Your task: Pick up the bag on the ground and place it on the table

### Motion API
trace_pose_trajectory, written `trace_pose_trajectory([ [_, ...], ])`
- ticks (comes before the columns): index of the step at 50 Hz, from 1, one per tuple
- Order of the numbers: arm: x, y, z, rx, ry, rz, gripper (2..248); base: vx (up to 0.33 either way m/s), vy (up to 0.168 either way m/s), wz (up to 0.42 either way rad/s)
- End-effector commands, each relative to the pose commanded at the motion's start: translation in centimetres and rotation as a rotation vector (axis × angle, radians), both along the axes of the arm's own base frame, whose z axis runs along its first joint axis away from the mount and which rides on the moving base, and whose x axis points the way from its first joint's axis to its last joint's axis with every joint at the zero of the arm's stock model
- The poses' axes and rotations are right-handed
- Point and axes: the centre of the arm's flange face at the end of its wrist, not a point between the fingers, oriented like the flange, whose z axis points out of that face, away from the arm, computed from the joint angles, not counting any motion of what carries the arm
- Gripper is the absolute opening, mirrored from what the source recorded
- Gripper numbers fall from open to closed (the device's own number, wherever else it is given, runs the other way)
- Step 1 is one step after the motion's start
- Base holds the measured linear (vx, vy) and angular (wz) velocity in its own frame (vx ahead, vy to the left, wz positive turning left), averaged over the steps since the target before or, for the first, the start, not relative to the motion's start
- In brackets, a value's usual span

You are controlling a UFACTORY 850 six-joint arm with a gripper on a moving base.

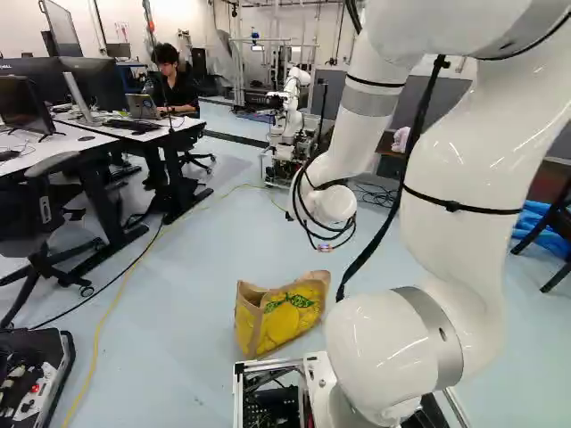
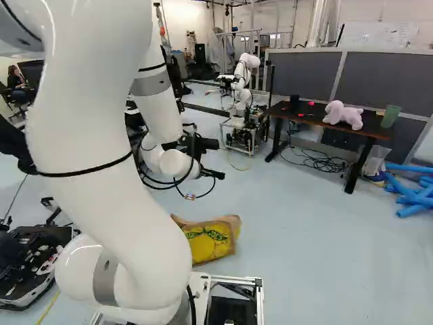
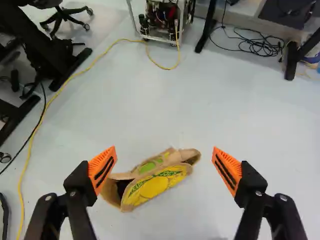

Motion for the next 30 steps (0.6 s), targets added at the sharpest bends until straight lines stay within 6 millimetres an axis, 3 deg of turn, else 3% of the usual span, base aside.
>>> trace_pose_trajectory([
  [30,4.8,1.4,-4.4,0.039,0.145,-0.083,247,0.000,0.000,0.000],
])
